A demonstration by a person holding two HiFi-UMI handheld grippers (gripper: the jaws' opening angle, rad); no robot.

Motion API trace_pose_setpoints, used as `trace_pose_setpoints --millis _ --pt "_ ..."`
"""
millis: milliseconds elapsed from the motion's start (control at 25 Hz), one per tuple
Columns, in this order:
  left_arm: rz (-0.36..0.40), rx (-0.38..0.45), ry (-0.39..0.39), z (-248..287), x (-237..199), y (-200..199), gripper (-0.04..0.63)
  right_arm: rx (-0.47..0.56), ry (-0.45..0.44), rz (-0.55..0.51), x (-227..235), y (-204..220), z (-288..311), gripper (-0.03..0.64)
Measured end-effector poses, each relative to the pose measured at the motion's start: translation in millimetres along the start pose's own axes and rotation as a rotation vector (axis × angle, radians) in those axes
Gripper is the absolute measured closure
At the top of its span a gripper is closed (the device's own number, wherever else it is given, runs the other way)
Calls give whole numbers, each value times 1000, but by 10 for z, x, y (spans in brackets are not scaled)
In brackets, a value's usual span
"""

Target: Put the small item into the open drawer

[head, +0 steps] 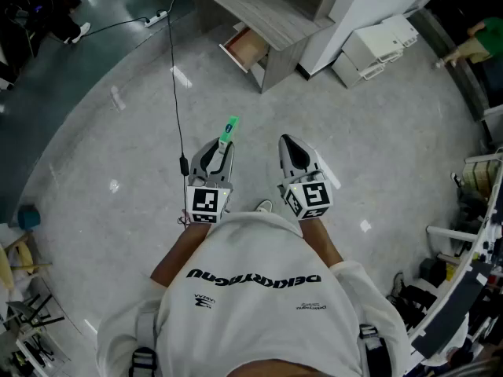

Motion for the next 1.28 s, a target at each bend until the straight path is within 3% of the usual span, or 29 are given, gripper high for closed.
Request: trace_pose_setpoints --millis 400,880,1280 --pt "-17 -17 -33 104 124 -46 492 -12 -16 12 153 24 -61 588" --pt "23 -10 -62 447 441 -61 492 23 -47 54 590 118 -23 588" --pt "-15 -25 -105 653 318 -66 492 5 -58 40 599 84 265 588"
Point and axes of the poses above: the fingertips, and each gripper's own axes: z forward along the fingers, x to its right, y out of its underside, the point moved 8 cm from there along -z, backward along the fingers, and after that the axes turned 5 degrees about -z, right-handed, at the moved point
